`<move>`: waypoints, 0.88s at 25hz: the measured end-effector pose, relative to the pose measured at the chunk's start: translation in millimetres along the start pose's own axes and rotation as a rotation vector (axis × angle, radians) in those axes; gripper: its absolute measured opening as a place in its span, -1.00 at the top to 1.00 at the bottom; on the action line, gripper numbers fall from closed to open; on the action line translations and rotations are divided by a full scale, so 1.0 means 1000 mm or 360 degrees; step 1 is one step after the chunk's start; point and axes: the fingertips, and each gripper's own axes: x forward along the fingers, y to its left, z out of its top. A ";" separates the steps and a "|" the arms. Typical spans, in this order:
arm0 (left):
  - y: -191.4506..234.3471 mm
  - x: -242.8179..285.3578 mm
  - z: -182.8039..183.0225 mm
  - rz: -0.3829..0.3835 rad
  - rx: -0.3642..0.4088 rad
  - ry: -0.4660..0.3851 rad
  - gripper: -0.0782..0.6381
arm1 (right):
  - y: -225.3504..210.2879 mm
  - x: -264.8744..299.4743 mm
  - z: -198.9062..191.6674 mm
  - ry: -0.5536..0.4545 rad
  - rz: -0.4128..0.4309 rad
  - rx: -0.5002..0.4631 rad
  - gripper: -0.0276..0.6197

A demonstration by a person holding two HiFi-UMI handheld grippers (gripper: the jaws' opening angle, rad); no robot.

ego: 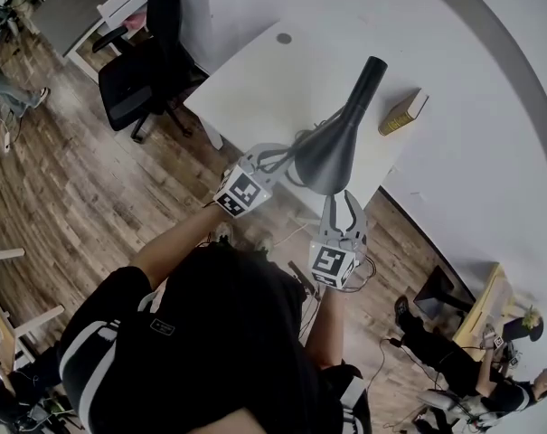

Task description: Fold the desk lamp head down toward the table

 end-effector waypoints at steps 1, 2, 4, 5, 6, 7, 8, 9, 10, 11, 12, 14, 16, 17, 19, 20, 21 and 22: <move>0.000 -0.006 -0.004 0.0001 0.0019 0.0024 0.68 | 0.001 0.000 0.001 -0.0001 0.0009 -0.0019 0.52; 0.000 -0.013 -0.008 0.0001 0.0042 0.0050 0.68 | 0.002 0.000 0.002 0.0002 0.0017 -0.0037 0.53; -0.001 -0.025 -0.008 -0.0015 0.0110 0.0075 0.56 | 0.002 0.000 0.004 0.0004 0.0027 -0.0065 0.59; -0.002 -0.031 -0.006 -0.0037 0.0159 0.0080 0.46 | 0.002 0.001 0.004 0.0005 0.0032 -0.0076 0.61; -0.005 -0.036 -0.002 -0.0067 0.0223 0.0088 0.41 | 0.002 0.001 0.004 0.0006 0.0036 -0.0085 0.62; -0.009 -0.041 0.002 -0.0100 0.0301 0.0099 0.38 | 0.002 0.000 0.004 0.0008 0.0039 -0.0095 0.62; -0.013 -0.046 0.007 -0.0130 0.0388 0.0109 0.35 | 0.001 0.000 0.005 0.0013 0.0041 -0.0109 0.63; -0.018 -0.050 0.014 -0.0155 0.0475 0.0113 0.33 | 0.001 0.000 0.005 0.0020 0.0043 -0.0125 0.63; -0.023 -0.053 0.022 -0.0174 0.0558 0.0109 0.32 | 0.001 0.000 0.004 0.0028 0.0046 -0.0144 0.64; -0.028 -0.055 0.031 -0.0190 0.0634 0.0100 0.32 | 0.002 0.000 0.003 0.0032 0.0047 -0.0161 0.64; -0.033 -0.056 0.039 -0.0201 0.0708 0.0091 0.31 | 0.002 0.001 0.003 0.0033 0.0048 -0.0174 0.65; -0.042 -0.054 0.051 -0.0218 0.0856 0.0089 0.29 | 0.002 0.001 0.003 0.0033 0.0051 -0.0182 0.65; -0.051 -0.047 0.054 -0.0246 0.0970 0.0108 0.28 | 0.002 0.001 0.002 0.0032 0.0057 -0.0185 0.65; -0.054 -0.043 0.052 -0.0266 0.1009 0.0121 0.27 | 0.003 0.002 0.002 0.0031 0.0059 -0.0187 0.65; -0.059 -0.034 0.048 -0.0304 0.1081 0.0161 0.25 | 0.003 0.002 0.004 0.0032 0.0067 -0.0189 0.66; -0.060 -0.031 0.046 -0.0315 0.1126 0.0186 0.24 | 0.004 0.001 0.004 0.0033 0.0070 -0.0191 0.66; -0.061 -0.027 0.045 -0.0320 0.1174 0.0209 0.24 | 0.004 0.001 0.004 0.0032 0.0074 -0.0196 0.66; -0.061 -0.024 0.044 -0.0318 0.1215 0.0227 0.25 | 0.004 0.001 0.004 0.0032 0.0076 -0.0203 0.66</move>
